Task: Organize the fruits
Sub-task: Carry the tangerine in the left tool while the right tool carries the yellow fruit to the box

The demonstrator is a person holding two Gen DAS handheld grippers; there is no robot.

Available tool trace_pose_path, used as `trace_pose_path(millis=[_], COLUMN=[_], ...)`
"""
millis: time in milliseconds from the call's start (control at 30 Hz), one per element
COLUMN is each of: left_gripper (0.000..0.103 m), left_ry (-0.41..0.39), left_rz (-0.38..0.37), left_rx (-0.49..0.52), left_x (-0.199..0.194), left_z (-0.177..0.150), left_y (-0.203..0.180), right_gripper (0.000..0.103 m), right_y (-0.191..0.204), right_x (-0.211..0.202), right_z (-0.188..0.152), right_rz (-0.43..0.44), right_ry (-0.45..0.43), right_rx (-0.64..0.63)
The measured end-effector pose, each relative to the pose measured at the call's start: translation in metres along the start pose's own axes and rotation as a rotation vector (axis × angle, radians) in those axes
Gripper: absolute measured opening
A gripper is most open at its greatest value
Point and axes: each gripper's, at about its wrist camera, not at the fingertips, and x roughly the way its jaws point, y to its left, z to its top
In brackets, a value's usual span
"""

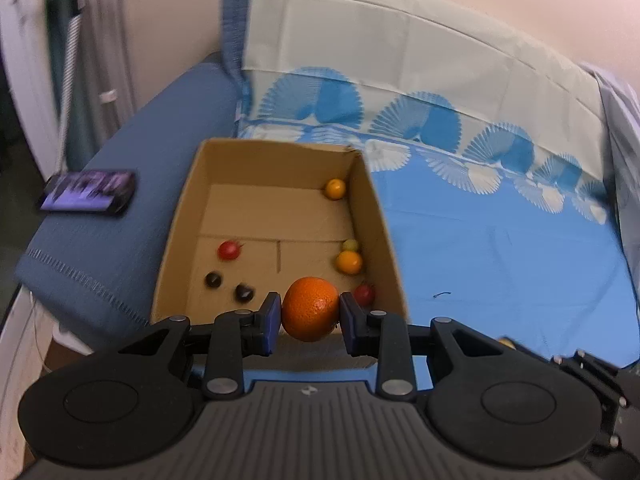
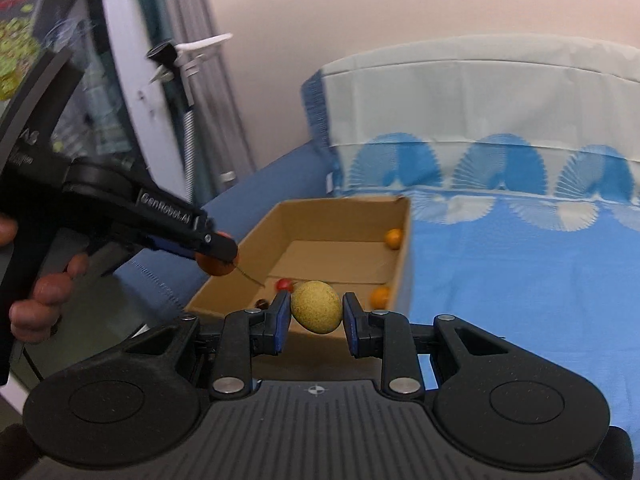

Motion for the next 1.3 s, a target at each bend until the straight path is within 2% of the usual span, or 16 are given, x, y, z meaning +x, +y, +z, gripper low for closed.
trace_pose_path(millis=[200, 500, 800, 1300], left_gripper=[0.035, 0.035, 0.035, 0.035], left_ry=[-0.012, -0.018, -0.017, -0.005], left_rz=[0.004, 0.012, 0.021, 0.053], left_rx=[-0.049, -0.091, -0.108, -0.084], left_x=[-0.015, -0.002, 0.018, 0.07], left_z=[-0.018, -0.015, 0.001, 0.04], left_y=[0.031, 0.054, 0.069, 0.071], right_gripper=[0.029, 0.029, 0.029, 0.029], right_y=[0.023, 0.038, 0.037, 0.022], right_x=[0.002, 0.021, 0.041, 0.104], right_z=[0.001, 0.005, 0.011, 0.029], right_rz=[0.01, -0.008, -0.034, -0.034], right_ry=[0.014, 0.068, 0.095, 0.124], right_rx=[-0.035, -0.09, -0.094, -0.083])
